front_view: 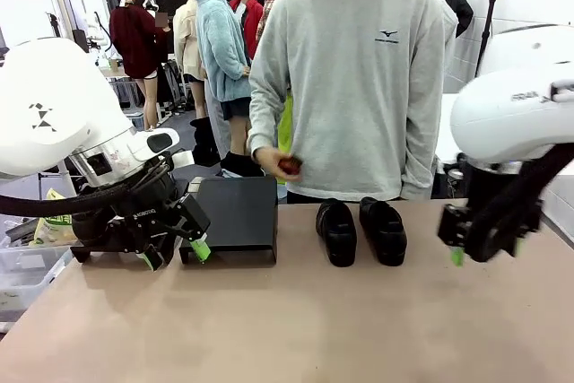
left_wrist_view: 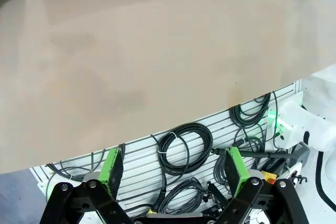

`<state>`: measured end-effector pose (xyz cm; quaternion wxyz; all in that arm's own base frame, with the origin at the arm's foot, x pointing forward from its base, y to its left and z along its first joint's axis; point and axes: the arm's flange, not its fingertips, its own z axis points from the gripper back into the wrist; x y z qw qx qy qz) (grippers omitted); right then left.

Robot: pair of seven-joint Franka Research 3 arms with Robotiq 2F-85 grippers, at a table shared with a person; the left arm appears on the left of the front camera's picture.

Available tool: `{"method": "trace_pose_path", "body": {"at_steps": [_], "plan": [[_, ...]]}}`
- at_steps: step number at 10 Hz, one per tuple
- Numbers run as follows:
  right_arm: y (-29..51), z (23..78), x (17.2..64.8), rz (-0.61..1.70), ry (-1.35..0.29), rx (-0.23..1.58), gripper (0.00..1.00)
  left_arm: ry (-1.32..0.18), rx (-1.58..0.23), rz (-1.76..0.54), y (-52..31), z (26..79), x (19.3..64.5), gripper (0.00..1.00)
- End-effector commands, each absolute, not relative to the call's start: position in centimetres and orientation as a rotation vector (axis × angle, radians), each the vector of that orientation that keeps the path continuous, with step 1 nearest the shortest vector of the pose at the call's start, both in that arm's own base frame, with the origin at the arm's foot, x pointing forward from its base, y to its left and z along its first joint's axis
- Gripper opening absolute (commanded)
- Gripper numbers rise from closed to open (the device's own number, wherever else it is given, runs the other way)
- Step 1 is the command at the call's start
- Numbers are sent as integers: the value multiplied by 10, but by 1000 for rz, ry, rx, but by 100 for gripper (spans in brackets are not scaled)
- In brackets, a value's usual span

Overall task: Organize the shoes by placing them on the stand.
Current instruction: Pick up one Shoe and place it in the middle of the table.

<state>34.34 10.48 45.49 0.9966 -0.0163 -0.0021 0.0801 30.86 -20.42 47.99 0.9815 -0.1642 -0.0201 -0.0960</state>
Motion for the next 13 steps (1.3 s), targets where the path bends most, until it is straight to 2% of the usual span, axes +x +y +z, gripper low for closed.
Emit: {"method": "trace_pose_path", "body": {"at_steps": [1, 4, 8, 13], "plan": [[170, 457, 384, 248, -76, 24, 100, -31, -346, -195, -203, 479, 309, 100], [224, 463, 444, 262, -78, 75, 100, -31, -346, -195, -203, 479, 309, 100], [297, 440, 528, 309, -47, 123, 100, -31, -346, -195, -203, 479, 309, 100], [356, 404, 585, 115, 28, 53, 100, -31, -346, -195, -203, 479, 309, 100]]}}
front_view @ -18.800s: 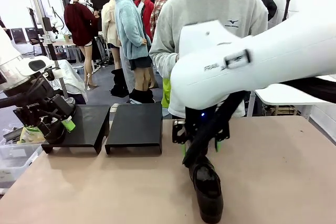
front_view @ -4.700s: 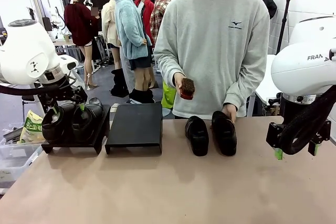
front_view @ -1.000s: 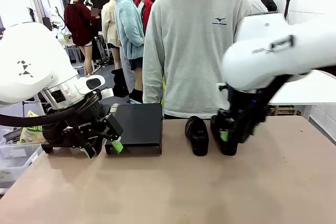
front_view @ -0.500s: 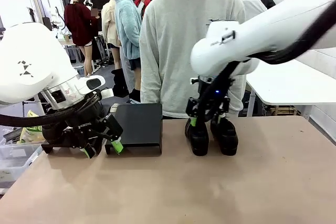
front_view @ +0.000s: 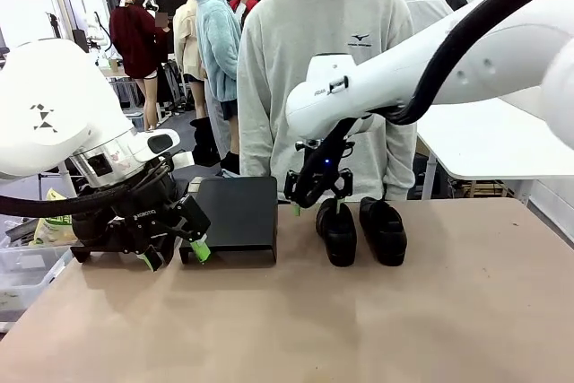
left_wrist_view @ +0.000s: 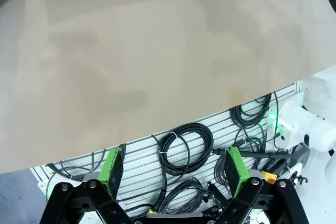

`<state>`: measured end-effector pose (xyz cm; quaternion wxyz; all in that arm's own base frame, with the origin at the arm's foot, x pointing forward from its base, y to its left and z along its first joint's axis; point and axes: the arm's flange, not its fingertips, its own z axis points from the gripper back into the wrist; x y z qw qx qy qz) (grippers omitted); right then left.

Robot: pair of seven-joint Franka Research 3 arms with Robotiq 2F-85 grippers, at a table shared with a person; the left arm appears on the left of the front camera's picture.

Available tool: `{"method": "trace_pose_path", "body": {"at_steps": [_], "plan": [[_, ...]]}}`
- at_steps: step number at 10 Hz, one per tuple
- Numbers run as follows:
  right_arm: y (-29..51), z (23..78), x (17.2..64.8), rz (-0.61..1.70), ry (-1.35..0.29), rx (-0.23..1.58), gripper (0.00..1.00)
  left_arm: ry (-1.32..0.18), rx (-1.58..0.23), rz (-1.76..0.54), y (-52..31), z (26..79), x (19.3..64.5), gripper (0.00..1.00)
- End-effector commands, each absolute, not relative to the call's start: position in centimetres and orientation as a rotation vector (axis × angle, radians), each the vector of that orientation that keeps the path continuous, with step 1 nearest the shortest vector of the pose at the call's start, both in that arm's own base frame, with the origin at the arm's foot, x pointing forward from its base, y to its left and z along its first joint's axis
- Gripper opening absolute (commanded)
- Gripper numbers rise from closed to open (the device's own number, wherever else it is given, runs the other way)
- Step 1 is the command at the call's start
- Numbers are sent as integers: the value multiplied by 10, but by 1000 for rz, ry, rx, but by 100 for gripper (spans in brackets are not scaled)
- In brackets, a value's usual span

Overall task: Organize the shoes by placing them on the stand.
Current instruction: Pick up one Shoe and place it in the middle of the table.

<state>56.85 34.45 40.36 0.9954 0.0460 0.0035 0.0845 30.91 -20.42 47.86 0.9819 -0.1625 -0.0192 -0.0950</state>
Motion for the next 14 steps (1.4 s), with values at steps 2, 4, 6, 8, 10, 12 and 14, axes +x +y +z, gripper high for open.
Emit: {"method": "trace_pose_path", "body": {"at_steps": [2, 4, 6, 8, 10, 12, 14], "plan": [[358, 388, 599, 30, 41, 9, 100, -31, -346, -195, -203, 479, 309, 100], [360, 377, 606, -5, 9, -26, 100, -31, -346, -195, -203, 479, 309, 100], [358, 364, 613, -32, 29, -38, 100, -31, -346, -195, -203, 479, 309, 100], [356, 351, 618, -48, 55, -58, 100, -31, -346, -195, -203, 479, 309, 100], [352, 347, 617, -69, 73, -80, 92, -31, -346, -195, -203, 479, 309, 100], [350, 347, 613, -74, 101, -69, 57, -31, -346, -195, -203, 479, 309, 100], [350, 346, 612, -75, 126, -67, 22, -31, -346, -195, -203, 479, 309, 100]]}}
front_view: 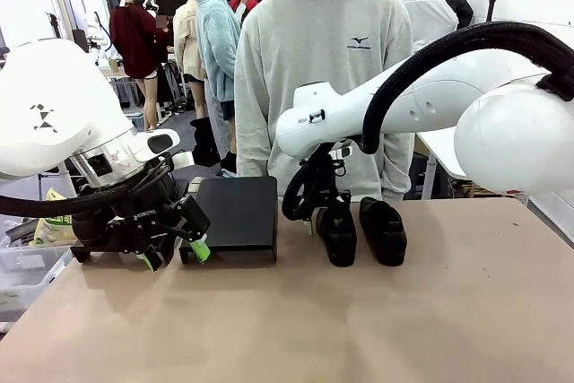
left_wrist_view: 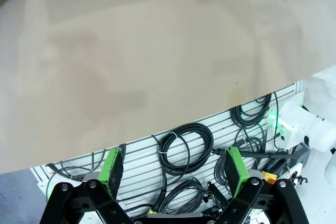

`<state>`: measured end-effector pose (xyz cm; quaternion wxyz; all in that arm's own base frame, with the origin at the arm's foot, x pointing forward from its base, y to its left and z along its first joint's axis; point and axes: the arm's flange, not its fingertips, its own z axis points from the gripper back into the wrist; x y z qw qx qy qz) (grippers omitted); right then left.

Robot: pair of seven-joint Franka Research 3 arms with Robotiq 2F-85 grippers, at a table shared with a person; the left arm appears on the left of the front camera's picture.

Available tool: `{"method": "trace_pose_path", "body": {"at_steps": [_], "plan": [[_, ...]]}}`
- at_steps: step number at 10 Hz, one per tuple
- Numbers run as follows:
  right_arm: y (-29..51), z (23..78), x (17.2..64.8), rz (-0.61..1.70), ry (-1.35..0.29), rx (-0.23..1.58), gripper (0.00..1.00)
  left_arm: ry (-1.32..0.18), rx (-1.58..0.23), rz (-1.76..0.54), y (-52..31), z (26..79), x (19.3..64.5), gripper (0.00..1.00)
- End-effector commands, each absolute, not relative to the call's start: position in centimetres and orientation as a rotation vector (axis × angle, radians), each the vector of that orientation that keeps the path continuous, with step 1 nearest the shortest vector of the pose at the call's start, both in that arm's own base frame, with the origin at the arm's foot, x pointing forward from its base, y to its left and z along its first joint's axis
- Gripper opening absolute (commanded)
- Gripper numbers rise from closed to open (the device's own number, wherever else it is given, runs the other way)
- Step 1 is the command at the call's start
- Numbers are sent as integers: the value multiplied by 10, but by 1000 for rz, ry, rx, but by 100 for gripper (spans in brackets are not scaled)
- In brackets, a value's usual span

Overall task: Organize the shoes by placing them on the stand.
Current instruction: Pick up one Shoe and place it in the middle of the table.

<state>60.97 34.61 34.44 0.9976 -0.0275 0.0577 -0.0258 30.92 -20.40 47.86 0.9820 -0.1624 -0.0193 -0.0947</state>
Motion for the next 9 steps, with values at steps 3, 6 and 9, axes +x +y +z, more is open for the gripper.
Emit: {"method": "trace_pose_path", "body": {"at_steps": [3, 6, 9], "plan": [[349, 344, 613, -75, 151, -83, 0, -31, -346, -195, -203, 479, 309, 100], [350, 343, 613, -79, 167, -87, 0, -31, -346, -195, -203, 479, 309, 100], [342, 352, 607, -82, 215, -60, 0, -31, -346, -195, -203, 479, 309, 100]]}}
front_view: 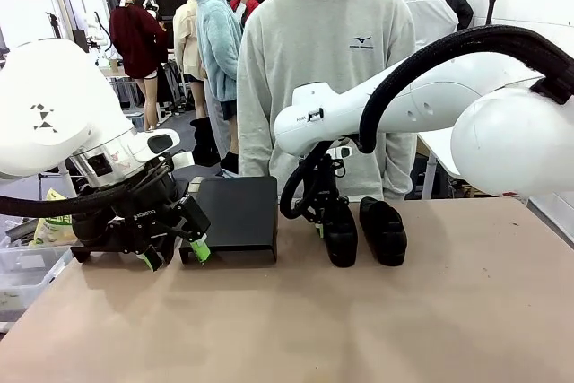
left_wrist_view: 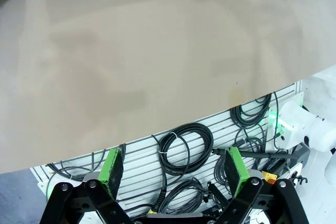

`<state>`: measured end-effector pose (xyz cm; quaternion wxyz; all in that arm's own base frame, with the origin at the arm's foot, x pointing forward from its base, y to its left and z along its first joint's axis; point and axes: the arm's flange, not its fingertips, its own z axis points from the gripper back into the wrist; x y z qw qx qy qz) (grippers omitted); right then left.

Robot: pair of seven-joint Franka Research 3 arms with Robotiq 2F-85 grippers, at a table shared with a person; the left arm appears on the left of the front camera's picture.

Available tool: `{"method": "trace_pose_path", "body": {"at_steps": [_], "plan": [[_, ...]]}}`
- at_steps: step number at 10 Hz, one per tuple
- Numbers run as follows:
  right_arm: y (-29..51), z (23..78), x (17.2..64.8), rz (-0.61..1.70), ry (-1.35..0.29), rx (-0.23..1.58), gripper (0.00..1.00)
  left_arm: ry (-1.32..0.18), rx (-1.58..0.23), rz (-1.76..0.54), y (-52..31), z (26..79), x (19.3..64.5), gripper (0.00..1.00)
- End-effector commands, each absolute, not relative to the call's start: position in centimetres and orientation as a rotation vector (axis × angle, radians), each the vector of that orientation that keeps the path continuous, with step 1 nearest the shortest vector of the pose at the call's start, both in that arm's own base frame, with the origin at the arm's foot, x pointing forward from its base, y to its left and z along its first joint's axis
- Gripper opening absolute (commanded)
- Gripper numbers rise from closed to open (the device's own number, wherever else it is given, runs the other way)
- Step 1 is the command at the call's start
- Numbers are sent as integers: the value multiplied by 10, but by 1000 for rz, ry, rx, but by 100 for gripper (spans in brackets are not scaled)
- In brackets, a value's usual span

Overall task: Organize the shoes by placing them on the stand.
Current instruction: Pick up one Shoe and place it in the middle of the table.

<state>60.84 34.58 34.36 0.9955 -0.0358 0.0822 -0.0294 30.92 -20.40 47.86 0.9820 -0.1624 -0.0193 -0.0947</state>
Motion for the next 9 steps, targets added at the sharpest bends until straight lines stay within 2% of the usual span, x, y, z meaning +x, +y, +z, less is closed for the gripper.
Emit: {"method": "trace_pose_path", "body": {"at_steps": [1, 5, 9], "plan": [[347, 343, 609, -54, 151, -72, 0, -31, -346, -195, -203, 479, 309, 100], [348, 343, 608, -55, 164, -70, 0, -31, -346, -195, -203, 479, 309, 100], [380, 422, 500, -199, -19, -247, 0, -31, -346, -195, -203, 479, 309, 100]]}}
